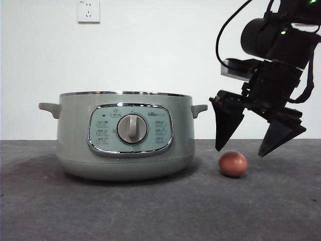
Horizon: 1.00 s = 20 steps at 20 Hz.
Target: Pick up the egg,open the lid,put the egg in the pot,close the lid
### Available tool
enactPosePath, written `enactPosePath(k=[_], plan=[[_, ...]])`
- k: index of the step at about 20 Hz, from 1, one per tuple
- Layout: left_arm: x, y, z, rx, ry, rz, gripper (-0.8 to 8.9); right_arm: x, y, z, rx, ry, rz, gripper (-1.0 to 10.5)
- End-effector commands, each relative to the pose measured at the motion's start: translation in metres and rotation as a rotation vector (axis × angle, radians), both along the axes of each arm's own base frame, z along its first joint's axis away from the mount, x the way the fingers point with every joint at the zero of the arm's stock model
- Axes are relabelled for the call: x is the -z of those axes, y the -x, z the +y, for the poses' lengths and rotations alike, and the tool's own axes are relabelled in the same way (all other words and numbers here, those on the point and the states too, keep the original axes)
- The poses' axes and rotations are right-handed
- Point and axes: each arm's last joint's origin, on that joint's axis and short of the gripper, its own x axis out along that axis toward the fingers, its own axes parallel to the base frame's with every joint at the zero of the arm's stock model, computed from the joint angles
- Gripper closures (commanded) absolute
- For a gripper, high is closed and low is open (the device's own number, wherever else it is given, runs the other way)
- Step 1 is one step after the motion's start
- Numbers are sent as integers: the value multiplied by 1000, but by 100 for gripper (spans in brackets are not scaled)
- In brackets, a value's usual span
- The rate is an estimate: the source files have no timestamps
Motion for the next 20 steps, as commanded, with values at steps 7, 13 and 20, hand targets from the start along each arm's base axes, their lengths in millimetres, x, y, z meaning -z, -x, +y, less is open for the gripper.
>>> enactPosePath(k=[7,13,20], plan=[[7,25,4,-11,43,-48,821,13,-5,5,20,2,21,574],[7,25,4,-11,43,-49,821,13,-3,12,20,-19,32,583],[7,26,4,-10,43,-51,821,21,-3,19,27,-21,53,698]])
